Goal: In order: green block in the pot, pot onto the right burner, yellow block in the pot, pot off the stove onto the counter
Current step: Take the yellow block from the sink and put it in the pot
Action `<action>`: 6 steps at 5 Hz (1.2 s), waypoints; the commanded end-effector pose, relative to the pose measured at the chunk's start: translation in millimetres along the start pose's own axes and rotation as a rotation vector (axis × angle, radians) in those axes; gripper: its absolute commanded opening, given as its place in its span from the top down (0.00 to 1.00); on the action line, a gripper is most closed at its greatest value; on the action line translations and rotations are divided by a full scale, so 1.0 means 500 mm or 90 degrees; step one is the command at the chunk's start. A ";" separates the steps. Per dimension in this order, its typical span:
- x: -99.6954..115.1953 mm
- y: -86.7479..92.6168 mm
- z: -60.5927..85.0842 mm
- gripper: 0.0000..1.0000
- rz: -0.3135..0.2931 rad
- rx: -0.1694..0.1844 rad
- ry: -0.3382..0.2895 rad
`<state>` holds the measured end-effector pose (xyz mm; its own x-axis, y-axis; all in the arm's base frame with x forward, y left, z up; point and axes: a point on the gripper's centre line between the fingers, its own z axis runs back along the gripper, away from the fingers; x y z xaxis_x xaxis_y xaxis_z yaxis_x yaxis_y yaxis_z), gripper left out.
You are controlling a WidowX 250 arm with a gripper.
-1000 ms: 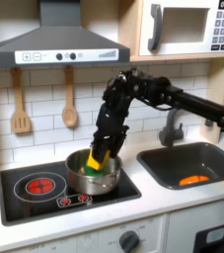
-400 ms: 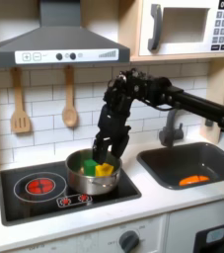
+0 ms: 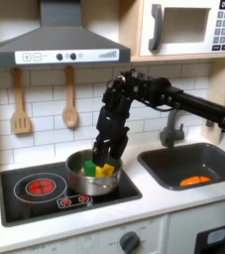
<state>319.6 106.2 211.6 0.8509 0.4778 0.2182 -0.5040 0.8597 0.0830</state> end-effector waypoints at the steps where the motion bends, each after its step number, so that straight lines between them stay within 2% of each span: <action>1: 0.010 -0.013 -0.005 0.00 0.012 0.005 -0.003; 2: 0.024 -0.019 0.003 0.00 0.031 -0.002 -0.016; 3: 0.024 -0.039 -0.008 0.00 0.036 -0.002 -0.008; 5: 0.014 -0.060 -0.013 0.00 0.053 0.001 0.000; 6: 0.003 -0.057 -0.013 0.00 0.059 0.005 0.000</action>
<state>338.2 85.8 199.4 0.7991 0.5623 0.2129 -0.5870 0.8063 0.0737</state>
